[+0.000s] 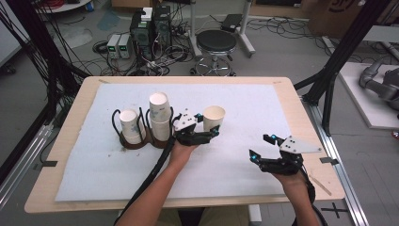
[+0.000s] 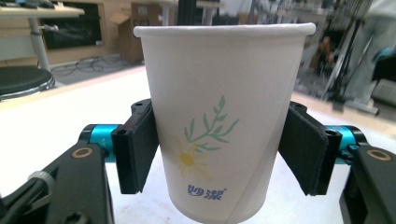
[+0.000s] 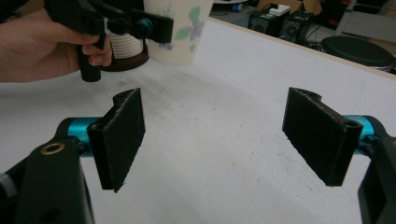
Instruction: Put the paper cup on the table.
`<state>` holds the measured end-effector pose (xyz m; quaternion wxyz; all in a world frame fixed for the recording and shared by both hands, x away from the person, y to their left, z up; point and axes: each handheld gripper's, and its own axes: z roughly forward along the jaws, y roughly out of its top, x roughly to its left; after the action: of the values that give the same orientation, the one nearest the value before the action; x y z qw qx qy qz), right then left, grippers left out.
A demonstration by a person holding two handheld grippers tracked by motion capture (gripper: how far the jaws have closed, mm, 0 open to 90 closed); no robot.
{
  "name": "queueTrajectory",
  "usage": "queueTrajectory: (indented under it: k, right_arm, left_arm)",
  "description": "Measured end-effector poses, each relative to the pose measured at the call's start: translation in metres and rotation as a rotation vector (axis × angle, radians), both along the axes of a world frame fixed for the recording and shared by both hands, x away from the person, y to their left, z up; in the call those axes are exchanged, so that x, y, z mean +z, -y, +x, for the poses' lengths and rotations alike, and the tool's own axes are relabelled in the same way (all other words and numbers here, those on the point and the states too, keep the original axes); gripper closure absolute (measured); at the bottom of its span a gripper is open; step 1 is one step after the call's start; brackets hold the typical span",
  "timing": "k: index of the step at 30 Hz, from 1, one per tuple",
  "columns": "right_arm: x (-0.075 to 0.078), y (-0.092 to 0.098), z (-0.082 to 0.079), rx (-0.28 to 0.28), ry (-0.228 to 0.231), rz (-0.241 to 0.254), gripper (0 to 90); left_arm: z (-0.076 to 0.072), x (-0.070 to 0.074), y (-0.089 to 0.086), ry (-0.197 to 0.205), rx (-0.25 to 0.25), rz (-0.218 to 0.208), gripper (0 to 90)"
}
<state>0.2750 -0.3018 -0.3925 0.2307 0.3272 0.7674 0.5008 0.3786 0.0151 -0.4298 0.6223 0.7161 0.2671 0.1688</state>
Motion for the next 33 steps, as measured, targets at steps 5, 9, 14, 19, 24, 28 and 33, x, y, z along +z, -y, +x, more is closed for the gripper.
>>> queueTrajectory:
  k: [5,9,14,19,24,28,33]
  right_arm:
    - [-0.001,-0.001,0.0,0.006,-0.002,0.001,21.8]
    - [0.0,-0.001,0.0,0.009,0.003,-0.002,21.8]
    - [0.0,0.0,-0.001,0.009,0.001,0.002,21.8]
    - [0.0,0.0,-0.002,0.008,0.0,-0.002,21.8]
    - [0.0,-0.001,-0.003,0.01,0.0,-0.004,21.8]
    - [0.0,-0.003,-0.003,0.011,-0.002,-0.007,21.7]
    - [0.001,-0.003,-0.004,0.011,0.0,-0.008,21.7]
  left_arm:
    - [0.008,-0.008,0.013,-0.045,0.002,0.086,32.5]
    - [0.009,-0.012,0.019,-0.066,0.006,0.14,33.1]
    - [0.009,-0.018,0.023,-0.103,0.015,0.245,33.9]
    - [0.002,-0.014,0.023,-0.098,0.013,0.34,34.0]
    - [-0.005,-0.017,0.014,-0.119,0.023,0.354,34.4]
    - [-0.006,-0.019,0.012,-0.125,0.023,0.357,34.1]
    - [-0.011,-0.021,0.008,-0.128,0.037,0.325,21.3]
